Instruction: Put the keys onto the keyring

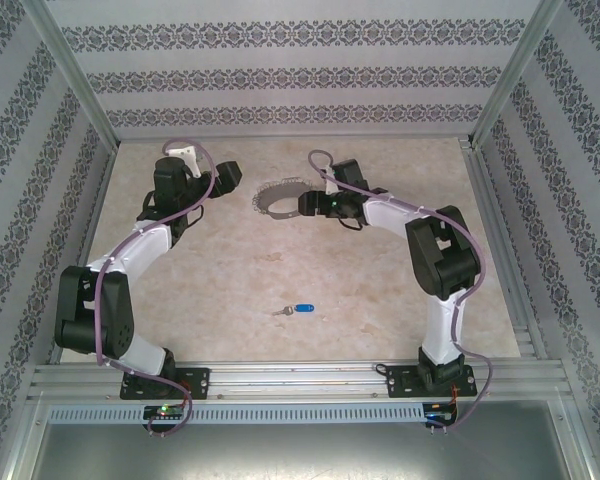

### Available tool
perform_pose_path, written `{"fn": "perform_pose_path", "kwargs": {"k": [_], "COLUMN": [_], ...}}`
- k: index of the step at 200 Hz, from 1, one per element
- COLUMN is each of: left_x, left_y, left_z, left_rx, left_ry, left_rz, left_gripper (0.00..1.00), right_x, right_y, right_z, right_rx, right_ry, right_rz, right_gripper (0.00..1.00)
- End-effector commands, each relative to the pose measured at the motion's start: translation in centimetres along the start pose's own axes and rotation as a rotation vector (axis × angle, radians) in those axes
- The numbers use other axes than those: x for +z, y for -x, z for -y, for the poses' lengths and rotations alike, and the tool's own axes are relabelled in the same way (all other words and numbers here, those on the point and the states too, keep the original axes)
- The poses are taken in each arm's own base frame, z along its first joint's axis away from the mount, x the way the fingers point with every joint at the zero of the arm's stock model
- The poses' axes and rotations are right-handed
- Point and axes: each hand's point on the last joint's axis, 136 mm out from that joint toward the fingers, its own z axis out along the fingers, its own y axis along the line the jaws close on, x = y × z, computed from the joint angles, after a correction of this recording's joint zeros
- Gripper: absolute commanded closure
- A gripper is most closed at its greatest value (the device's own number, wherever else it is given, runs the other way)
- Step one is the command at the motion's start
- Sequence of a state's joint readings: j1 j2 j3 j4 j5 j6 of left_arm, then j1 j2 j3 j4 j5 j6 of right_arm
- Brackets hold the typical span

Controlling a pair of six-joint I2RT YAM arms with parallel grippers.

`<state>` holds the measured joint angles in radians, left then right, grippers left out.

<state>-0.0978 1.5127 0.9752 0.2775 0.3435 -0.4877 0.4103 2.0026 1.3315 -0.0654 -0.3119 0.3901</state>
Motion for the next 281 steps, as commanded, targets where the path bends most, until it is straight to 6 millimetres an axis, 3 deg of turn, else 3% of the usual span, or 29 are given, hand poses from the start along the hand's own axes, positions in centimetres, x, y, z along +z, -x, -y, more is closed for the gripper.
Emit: {"fn": "perform_pose_path", "kwargs": {"k": [1, 46, 113, 166, 201, 220, 281], "left_x": [0.0, -0.2, 0.0, 0.9, 1.4, 1.5, 2.1], "left_y": [0.5, 0.2, -0.7, -1.4, -1.5, -1.5, -1.7], "left_z": [-1.1, -0.4, -0.2, -0.3, 0.0, 0.3, 1.0], "left_rx": [-0.04, -0.056, -0.105, -0.141, -0.156, -0.157, -0.16], "left_ry": [0.054, -0.024, -0.029, -0.029, -0.046, -0.057, -0.074], "left_rz": [0.033, 0.036, -0.038, -0.094, -0.1, -0.1, -0.109], "left_gripper": [0.0, 0.0, 0.0, 0.0, 0.0, 0.0, 0.0], "right_x": [1.0, 1.2, 0.5, 0.6, 1.2, 1.8, 2.9], "right_y": [-0.3, 0.0, 1.4, 2.9, 3.1, 2.9, 1.5], "right_z": [-0.5, -2.0, -2.1, -0.2, 2.4, 2.9, 2.8], "right_rx": [-0.052, -0.087, -0.077, 0.019, 0.071, 0.084, 0.091], "right_ry": [-0.067, -0.071, -0.092, -0.111, -0.211, -0.206, -0.189], "right_rz": [-0.022, -0.032, -0.011, 0.004, 0.007, -0.008, -0.032], "right_gripper": [0.2, 0.21, 0.24, 0.32, 0.45, 0.53, 0.53]}}
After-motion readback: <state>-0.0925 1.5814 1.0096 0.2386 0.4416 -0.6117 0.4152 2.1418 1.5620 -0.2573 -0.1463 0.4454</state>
